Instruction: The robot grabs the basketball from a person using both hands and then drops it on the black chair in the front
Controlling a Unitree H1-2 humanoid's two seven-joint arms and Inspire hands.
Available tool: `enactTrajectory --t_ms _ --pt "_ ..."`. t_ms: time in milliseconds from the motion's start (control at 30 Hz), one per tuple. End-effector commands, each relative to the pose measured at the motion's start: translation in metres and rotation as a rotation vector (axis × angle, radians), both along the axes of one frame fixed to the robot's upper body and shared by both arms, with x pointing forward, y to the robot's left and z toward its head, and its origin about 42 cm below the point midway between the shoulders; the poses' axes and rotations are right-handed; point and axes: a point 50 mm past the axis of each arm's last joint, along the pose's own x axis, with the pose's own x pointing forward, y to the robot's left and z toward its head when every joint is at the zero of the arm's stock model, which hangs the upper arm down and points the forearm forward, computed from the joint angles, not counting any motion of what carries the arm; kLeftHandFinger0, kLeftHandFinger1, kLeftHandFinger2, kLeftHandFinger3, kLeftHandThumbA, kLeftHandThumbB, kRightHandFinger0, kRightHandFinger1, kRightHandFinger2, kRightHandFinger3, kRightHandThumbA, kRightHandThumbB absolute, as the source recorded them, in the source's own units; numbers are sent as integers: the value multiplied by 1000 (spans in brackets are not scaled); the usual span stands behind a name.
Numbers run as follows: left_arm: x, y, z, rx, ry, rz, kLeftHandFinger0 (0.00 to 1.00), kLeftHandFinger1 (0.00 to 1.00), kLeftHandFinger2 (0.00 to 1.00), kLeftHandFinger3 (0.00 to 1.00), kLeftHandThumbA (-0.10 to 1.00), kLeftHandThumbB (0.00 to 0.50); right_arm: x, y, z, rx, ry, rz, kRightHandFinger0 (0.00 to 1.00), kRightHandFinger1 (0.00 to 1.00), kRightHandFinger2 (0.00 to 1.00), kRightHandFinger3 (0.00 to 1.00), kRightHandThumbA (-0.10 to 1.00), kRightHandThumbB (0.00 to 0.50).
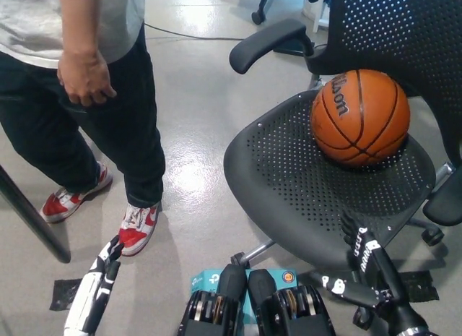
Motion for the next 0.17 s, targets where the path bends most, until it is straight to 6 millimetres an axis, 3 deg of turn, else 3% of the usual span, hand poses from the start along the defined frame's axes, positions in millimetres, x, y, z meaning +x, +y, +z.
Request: enactTrajectory --t_ms 0,133 --pt "5 -4 10 7 -44 -20 1000 1000 1000 1000 1000 211 5 -2 15 -1 -96 12 1000 1000 1000 1000 1000 141" --pt "7 -4 12 22 -73 -20 1000 1000 1000 1000 1000 184 7 -3 14 -30 -98 -5 1000 1000 1000 1000 1000 148"
